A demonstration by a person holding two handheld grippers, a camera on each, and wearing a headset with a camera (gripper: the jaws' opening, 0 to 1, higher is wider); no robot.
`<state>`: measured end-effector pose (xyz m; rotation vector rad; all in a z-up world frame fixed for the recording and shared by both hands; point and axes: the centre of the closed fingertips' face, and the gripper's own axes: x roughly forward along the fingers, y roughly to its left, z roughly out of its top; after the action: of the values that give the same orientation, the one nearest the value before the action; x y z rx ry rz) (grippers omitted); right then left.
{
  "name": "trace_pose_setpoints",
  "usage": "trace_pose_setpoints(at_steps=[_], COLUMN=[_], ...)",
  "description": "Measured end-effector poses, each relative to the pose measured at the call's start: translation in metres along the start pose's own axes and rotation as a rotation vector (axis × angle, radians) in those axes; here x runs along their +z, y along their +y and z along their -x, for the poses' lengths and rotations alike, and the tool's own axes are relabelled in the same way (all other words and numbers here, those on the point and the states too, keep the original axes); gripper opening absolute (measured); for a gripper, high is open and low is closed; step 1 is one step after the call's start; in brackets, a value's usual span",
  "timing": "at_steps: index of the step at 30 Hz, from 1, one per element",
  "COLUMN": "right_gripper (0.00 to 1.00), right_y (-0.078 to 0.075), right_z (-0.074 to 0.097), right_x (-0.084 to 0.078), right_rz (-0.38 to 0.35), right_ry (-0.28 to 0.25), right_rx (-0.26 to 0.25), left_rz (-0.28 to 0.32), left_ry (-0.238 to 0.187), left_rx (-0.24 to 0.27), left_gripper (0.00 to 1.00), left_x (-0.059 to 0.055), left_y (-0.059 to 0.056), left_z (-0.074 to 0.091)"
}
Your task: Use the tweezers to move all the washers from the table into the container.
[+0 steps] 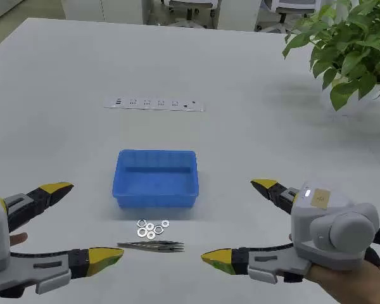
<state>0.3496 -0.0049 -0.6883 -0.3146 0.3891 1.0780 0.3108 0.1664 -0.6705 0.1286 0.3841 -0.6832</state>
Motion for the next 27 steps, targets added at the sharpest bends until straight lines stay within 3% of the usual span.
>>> trace_pose_setpoints(at_steps=[27], right_gripper=[0.98], right_y=[0.0008], right_z=[0.0022], right_x=[0.0025], right_rz=[0.006], right_ry=[-0.002], right_rx=[0.008], left_rz=[-0.008], left_ry=[-0.003], left_rx=[-0.009], left_gripper=[0.91], left_x=[0.0045], left_y=[-0.0024], left_z=[-0.0011])
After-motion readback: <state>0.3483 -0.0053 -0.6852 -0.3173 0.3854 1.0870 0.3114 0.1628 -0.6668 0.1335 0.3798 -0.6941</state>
